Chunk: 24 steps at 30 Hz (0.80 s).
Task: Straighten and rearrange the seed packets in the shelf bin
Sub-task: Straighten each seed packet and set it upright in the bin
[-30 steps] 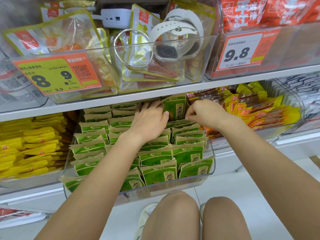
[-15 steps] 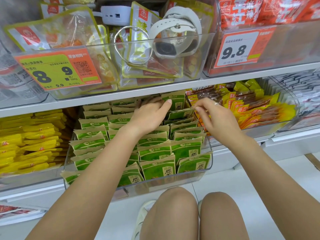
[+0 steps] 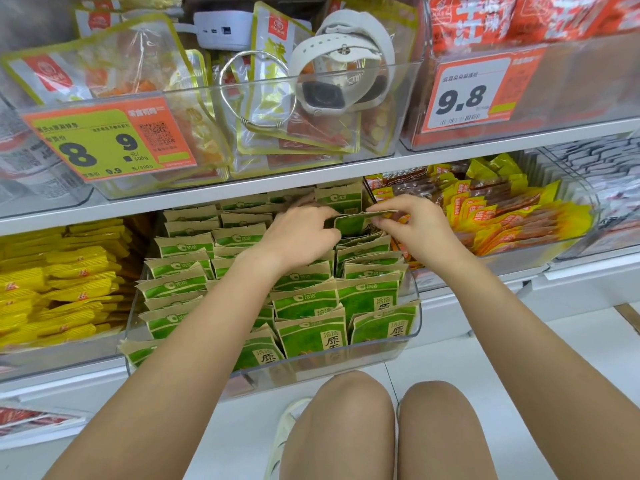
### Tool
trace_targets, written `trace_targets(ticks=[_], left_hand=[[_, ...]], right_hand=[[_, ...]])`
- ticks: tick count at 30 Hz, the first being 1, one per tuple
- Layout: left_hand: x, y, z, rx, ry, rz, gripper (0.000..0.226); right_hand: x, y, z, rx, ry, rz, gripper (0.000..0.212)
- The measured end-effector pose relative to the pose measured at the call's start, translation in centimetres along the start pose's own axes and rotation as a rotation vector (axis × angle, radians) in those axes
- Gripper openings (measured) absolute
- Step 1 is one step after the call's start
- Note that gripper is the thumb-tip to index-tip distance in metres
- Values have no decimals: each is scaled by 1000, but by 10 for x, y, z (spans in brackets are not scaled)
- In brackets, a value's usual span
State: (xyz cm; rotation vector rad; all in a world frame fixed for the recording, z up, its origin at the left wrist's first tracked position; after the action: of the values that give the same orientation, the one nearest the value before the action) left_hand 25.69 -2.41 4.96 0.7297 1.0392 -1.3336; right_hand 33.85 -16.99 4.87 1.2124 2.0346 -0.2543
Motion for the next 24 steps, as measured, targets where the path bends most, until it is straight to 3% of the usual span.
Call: trace_targets(ticks=[5, 13, 17, 24], left_hand=[[0, 2, 3, -22, 97, -13, 50], [-18, -28, 7, -19, 121, 296, 36], [-7, -26, 17, 57, 128, 163, 33], [11, -37, 17, 53, 84, -13, 58]], right_hand=[[-7, 0, -11, -52, -8, 64, 16], [-48, -30, -27, -225, 95, 406, 17], [-42, -31, -30, -237, 62, 431, 18], [-37, -33, -37, -216, 72, 501, 23]])
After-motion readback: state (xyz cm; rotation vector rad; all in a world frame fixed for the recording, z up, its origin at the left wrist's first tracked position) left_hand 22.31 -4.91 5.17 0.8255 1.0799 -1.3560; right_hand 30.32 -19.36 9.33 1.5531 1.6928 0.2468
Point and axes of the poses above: each hand's wrist, its own y-axis towards the middle knuckle, its own x-axis out of the palm, z = x × y, the point moved 8 cm from there along y, towards the middle knuckle, and after that the axes turned 2 degrees about y, right-handed, at the moved point
